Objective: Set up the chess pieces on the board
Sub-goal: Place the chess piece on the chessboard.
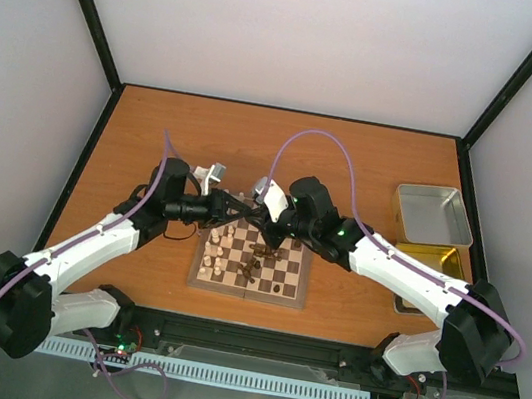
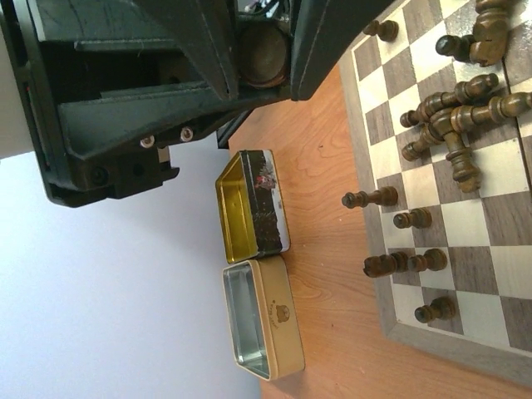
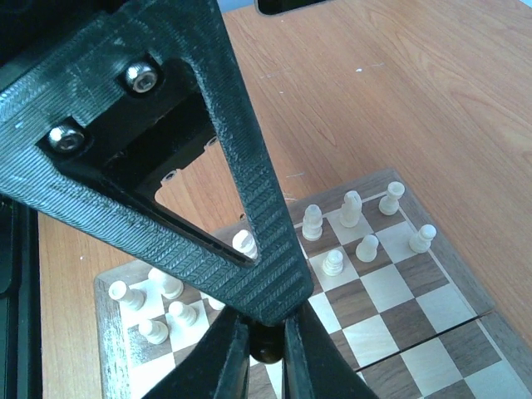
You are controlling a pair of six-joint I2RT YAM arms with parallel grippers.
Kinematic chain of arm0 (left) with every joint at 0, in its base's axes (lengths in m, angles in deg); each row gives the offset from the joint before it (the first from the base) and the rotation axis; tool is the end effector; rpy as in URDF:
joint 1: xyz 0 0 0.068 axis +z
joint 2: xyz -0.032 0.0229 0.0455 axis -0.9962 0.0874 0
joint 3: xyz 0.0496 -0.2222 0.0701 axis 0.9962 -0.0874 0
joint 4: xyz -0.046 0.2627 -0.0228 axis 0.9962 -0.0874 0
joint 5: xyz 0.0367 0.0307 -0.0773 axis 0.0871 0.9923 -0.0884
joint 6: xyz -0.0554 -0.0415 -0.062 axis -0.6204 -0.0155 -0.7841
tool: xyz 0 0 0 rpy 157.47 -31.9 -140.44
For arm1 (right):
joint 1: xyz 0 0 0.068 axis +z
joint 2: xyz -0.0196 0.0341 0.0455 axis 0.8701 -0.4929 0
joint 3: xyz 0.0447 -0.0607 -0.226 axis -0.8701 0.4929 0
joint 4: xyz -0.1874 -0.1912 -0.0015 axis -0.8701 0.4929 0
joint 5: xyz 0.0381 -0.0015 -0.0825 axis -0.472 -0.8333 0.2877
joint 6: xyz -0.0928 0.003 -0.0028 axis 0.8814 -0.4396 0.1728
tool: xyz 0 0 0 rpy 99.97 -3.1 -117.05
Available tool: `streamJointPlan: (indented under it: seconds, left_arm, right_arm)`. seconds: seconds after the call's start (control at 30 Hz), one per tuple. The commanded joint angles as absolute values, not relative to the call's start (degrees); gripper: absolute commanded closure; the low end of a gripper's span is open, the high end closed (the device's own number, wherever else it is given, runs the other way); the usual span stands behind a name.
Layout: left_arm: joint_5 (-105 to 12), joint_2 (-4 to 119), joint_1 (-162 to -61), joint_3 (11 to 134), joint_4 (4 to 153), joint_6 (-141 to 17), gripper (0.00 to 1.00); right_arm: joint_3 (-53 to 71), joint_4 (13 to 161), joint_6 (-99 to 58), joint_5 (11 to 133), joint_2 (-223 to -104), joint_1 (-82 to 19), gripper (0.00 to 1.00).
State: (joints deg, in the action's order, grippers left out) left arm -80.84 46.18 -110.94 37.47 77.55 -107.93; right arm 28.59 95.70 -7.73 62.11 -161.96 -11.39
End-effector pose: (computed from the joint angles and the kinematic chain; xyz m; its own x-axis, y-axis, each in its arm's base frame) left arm 0.2386 -0.1793 0.1972 -0.9469 -0.2296 -0.2250 0.1277 0.3737 -0.9187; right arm 0.2187 0.2906 0.2083 -0.2602 -0.4551 -0.8516 -0.9187 0.3880 0.0733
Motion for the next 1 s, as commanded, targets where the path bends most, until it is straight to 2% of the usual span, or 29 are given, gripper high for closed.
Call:
streamJointPlan:
  seconds: [0.0,0.1,0.2,0.33,0.4,0.57,0.77,0.97]
  left_arm:
    - [-81.57,46.48,-110.83,37.45,79.54,-108.52,0.93]
    - [-81.41,45.28,-110.85,37.34,79.53,-109.28,0.93]
    - [-81.75,43.59,-110.83,37.32,80.39,-111.55,0.93]
    - [-83.02,41.28,-110.83,37.17,83.93,-118.38,0.93]
    - [-84.13,40.35,-110.83,36.74,87.14,-123.58,0.92]
    - [-86.62,39.05,-110.83,36.02,96.86,-136.23,0.91]
    - [-85.31,37.49,-110.83,37.22,99.51,-142.69,0.91]
    - [-82.84,35.96,-110.83,36.13,101.93,-146.50,0.91]
  right_arm:
    - [27.60,94.02,-11.21,62.66,-161.05,-11.43,0.85]
    - [26.23,96.64,-16.32,63.83,-160.98,-11.51,0.63]
    - [28.73,92.41,-24.08,62.72,-156.28,-11.60,0.49]
    - [36.24,79.29,-39.95,61.79,-148.01,-11.60,0.32]
    - [39.87,73.02,-48.82,65.14,-145.06,-11.60,0.28]
    - [42.28,67.01,-63.54,66.49,-145.14,-11.60,0.28]
    - [41.50,62.02,-68.94,61.07,-148.34,-11.43,0.35]
    - [44.91,54.59,-73.07,59.53,-147.65,-11.43,0.56]
